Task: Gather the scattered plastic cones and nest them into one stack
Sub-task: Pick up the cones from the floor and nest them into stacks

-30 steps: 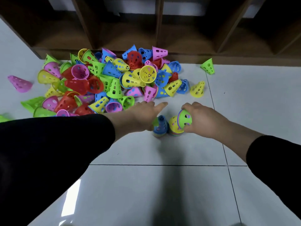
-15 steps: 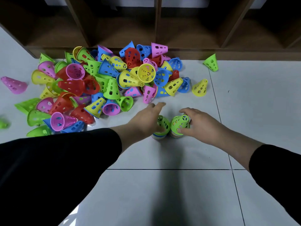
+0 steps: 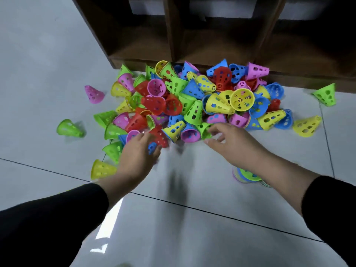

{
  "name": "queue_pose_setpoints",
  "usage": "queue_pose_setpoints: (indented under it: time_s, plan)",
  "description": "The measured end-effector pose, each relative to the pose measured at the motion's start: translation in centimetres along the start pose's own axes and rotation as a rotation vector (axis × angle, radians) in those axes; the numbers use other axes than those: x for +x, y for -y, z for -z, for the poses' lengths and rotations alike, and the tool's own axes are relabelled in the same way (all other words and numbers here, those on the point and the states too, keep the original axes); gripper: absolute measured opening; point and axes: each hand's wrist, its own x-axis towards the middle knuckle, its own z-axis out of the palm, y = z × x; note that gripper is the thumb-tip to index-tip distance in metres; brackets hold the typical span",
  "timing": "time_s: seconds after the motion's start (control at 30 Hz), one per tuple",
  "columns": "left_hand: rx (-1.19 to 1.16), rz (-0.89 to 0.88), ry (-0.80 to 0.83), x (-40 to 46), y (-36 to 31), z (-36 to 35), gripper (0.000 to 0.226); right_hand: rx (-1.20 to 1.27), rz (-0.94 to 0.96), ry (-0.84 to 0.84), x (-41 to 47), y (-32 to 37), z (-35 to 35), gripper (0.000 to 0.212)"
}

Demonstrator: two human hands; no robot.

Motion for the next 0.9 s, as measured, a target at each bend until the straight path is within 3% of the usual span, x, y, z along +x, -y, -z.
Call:
queue_pose_setpoints:
  time_s: [0.13,0.2,0.27,0.47,0.6,0.77,0.9]
  plan:
    - [0.322,-0.07,0.106,-0.7,6.0,-0.5,0.062,0.18,-0.221,0.118,2.8,3.1,-5.3,0.033]
    - [0.415,-0.059,0.128,-0.2,6.5,-1.7,0.078,0.411,-0.428,0.086,3.8,3.6,-7.4,0.032]
    - [0.451,-0.06,0.139,0.4,6.3,-2.7,0.085,0.628,-0.617,0.077,4.7,3.7,-8.9,0.046]
    - [0.545,-0.226,0.169,1.8,6.1,-3.8,0.066,0.864,-0.865,0.024,7.8,3.8,-12.7,0.064]
    - [0.558,-0.086,0.259,2.4,5.8,-4.4,0.05,1.008,-0.973,0.062,9.8,4.5,-14.2,0.057]
    - [0.533,0.047,0.351,2.2,5.5,-5.1,0.048,0.958,-0.954,0.094,10.7,4.4,-15.7,0.074]
    - [0.38,0.093,0.341,1.4,5.8,-5.3,0.047,1.038,-1.001,0.002,10.8,4.5,-16.1,0.061]
